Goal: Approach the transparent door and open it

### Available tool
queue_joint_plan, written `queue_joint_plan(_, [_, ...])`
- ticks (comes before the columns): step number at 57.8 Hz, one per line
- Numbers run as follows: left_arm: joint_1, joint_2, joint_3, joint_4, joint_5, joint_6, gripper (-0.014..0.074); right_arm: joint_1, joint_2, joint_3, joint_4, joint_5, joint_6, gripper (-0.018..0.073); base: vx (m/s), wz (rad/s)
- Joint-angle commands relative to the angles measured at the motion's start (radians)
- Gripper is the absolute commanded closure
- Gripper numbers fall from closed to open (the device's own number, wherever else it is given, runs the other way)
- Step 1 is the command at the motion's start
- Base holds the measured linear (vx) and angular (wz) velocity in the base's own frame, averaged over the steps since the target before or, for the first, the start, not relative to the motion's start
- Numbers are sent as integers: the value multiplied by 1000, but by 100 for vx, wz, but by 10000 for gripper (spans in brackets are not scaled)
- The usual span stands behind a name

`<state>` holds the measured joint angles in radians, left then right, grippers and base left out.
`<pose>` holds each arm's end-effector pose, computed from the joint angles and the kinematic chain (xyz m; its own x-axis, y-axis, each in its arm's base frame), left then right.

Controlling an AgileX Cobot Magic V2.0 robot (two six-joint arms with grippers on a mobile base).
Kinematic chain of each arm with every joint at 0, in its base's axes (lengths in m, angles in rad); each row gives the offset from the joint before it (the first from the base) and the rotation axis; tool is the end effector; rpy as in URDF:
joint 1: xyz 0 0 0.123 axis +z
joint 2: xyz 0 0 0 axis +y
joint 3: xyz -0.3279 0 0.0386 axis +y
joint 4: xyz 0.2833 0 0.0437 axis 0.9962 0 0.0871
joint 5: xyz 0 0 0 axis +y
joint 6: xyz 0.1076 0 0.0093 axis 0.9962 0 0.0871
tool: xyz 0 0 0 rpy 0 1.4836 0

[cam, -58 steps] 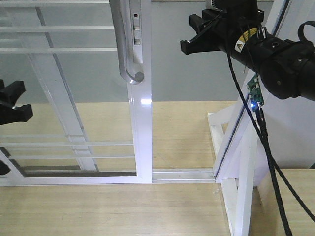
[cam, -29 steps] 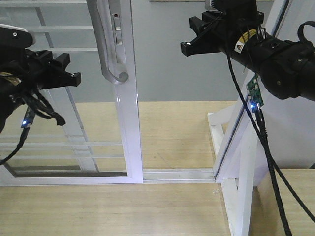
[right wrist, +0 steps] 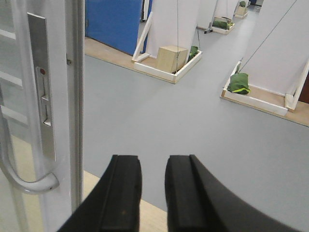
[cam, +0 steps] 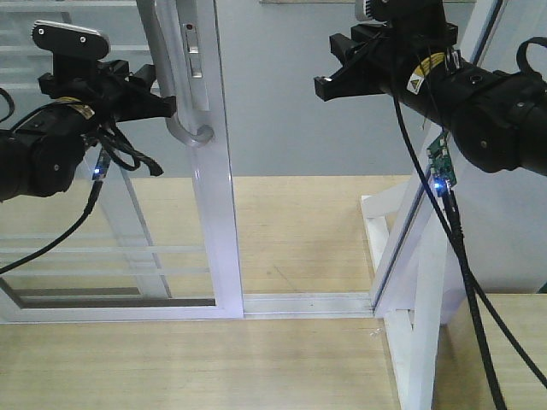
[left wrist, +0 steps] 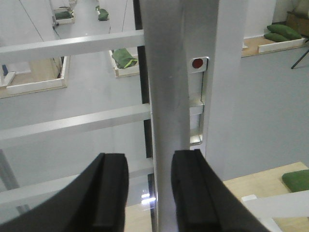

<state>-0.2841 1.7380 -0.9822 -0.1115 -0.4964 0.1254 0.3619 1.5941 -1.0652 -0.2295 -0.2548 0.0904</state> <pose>0.4191 -0.1164 0.2585 -0.1606 0.0753 -0.9841 0.2343 0.9715 0.0361 0.3894 0.1540 0.3239 -0.1247 -0.1876 -0.9743 -0.4262 0.8969 -0.1182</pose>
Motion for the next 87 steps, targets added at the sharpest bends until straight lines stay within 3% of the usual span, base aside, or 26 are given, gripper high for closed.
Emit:
queue_joint_plan(1, [-6, -15, -56, 10, -92, -37, 220, -4, -46, -28, 0, -64, -9, 316, 0, 0])
queue_joint_plan(31, [-6, 60, -147, 13, -88, -37, 220, -4, -46, -28, 0, -74, -9, 316, 0, 0])
queue_joint_plan(37, [-6, 78, -171, 59, -71, -39, 220, -4, -46, -28, 0, -81, -9, 316, 0, 0])
queue_joint_plan(48, [-6, 91, -201, 79, -68, -99, 220, -4, -46, -28, 0, -91, -9, 316, 0, 0])
queue_joint_plan(77, [-5, 122, -206, 79, -110, -74, 220, -4, -46, -28, 0, -91, -9, 316, 0, 0])
queue_joint_plan(87, [-5, 115, -206, -18, -87, -41, 220, -4, -46, -28, 0, -91, -9, 316, 0, 0])
